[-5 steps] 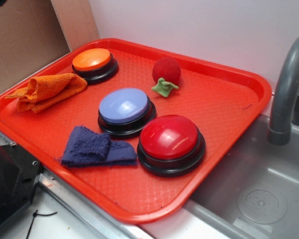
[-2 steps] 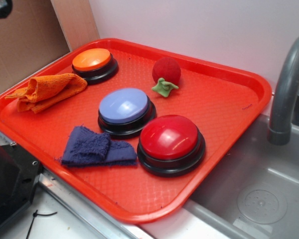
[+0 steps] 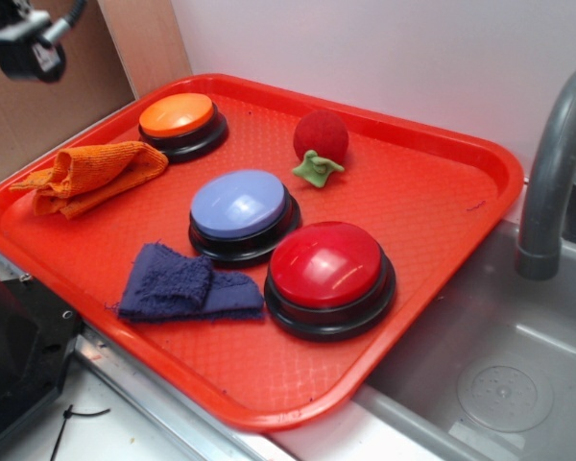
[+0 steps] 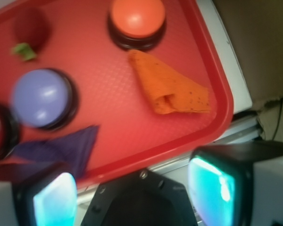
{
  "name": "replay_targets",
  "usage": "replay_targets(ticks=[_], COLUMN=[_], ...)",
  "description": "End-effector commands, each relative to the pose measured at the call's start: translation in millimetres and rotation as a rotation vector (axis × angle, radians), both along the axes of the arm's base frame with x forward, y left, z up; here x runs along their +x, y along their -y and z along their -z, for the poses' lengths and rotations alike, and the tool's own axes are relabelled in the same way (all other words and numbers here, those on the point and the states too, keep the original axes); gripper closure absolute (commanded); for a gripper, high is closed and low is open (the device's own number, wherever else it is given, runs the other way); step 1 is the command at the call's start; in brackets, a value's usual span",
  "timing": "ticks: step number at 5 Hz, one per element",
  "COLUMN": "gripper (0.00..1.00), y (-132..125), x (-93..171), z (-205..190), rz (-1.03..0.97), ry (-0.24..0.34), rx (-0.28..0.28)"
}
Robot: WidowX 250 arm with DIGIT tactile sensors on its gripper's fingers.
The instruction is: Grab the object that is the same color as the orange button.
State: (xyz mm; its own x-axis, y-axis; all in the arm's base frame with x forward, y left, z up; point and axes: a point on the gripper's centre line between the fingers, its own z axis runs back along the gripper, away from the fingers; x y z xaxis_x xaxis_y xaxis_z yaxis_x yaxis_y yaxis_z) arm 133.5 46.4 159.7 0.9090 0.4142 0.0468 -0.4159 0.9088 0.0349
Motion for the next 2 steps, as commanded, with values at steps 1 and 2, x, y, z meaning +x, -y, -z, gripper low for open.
replay_targets(ticks=[1,2], gripper=[0.00,0.00], y=[-35.1,-42.9], x=[13.4,19.3], z=[45.3,61.5], rz=[-0.216,-0.250], ry=[0.096,0.118], rx=[0.072,0.113])
